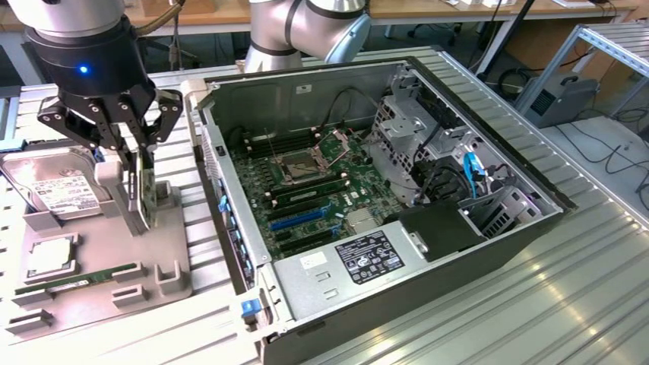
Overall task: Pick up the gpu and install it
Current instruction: 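Pick up the gpu and move the gpu toward the slot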
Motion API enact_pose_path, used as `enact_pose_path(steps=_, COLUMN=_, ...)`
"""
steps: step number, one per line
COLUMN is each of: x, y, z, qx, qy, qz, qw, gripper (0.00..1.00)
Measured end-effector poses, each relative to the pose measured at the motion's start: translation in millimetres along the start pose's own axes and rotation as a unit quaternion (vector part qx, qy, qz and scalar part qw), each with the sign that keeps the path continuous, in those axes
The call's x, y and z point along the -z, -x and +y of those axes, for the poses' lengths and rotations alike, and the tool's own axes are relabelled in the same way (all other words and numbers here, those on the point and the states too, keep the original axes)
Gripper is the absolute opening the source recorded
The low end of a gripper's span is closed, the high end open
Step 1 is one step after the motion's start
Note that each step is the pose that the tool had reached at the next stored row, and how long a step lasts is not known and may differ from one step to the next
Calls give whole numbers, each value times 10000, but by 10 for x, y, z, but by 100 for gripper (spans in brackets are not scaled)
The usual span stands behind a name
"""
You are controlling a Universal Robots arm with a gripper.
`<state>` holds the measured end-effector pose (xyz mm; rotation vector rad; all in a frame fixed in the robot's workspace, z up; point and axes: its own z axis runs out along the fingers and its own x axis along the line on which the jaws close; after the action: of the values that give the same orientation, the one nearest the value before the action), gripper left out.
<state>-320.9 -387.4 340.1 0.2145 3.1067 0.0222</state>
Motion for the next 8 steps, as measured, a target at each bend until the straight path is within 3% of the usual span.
enact_pose_path(steps=8, x=61, y=1, z=6, qx=0, qy=0, qz=0, qw=10000, gripper=27)
